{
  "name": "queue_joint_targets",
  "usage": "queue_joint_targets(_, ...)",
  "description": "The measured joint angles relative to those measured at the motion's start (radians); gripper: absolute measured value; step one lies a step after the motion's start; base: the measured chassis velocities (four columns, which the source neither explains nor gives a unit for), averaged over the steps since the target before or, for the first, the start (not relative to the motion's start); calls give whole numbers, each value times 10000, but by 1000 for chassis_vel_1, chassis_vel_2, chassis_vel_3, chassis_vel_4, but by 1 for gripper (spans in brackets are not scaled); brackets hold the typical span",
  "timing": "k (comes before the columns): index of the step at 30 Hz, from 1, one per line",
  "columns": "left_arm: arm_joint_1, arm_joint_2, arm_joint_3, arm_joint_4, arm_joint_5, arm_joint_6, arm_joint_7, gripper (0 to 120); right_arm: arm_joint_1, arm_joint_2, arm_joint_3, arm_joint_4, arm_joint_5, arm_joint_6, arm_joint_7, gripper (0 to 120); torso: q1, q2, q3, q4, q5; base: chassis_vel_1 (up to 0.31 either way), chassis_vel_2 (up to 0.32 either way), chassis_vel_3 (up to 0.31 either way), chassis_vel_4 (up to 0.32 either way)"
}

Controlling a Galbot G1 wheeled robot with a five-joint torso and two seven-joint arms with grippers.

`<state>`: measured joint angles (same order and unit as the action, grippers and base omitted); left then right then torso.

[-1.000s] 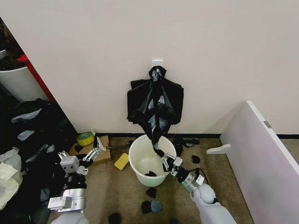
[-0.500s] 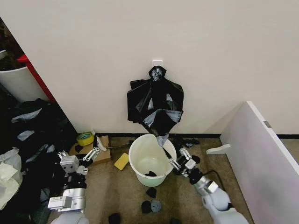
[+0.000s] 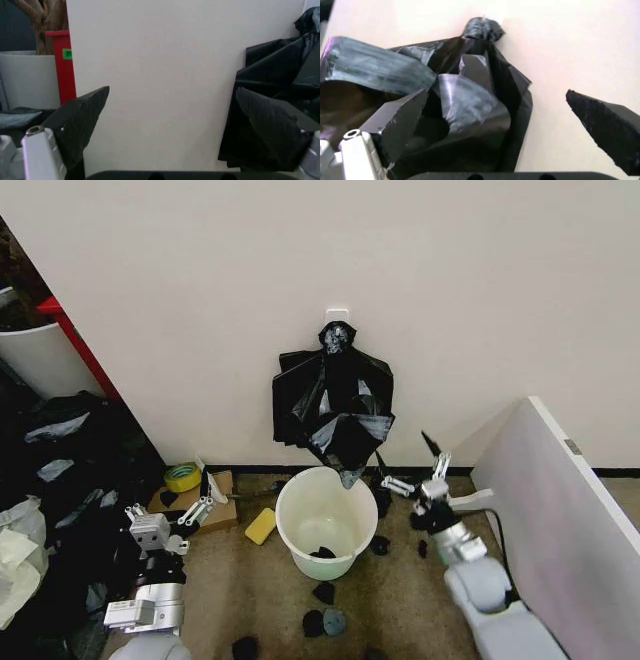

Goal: Place the garbage bag over the trash bin.

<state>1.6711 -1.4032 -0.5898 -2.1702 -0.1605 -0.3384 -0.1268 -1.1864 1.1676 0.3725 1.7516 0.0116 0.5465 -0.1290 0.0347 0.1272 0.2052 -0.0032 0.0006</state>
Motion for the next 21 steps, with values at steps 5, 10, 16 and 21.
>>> queue_joint_targets(5,11,15,-68,3,0,-9,-42,100,706,-1121,-101,286,-170,-1022,-1371,100,2,0,0,-1,3,0,0,0,0)
queue_joint_targets(10,8,-9,-68,18,11,-21,-65,100,1055,-1681,-225,458,-243,-1738,-2039,100,2,0,1,-1,2,0,0,0,0)
queue_joint_targets(16,6,-60,-39,24,67,-30,-73,100,1336,-1937,-267,606,-308,-2518,-2368,96,1,0,0,-1,2,0,0,0,0)
queue_joint_targets(21,7,-90,-18,26,103,-36,-75,100,1494,-2023,-319,616,-185,-2844,-2519,79,1,0,1,-1,2,0,0,0,0)
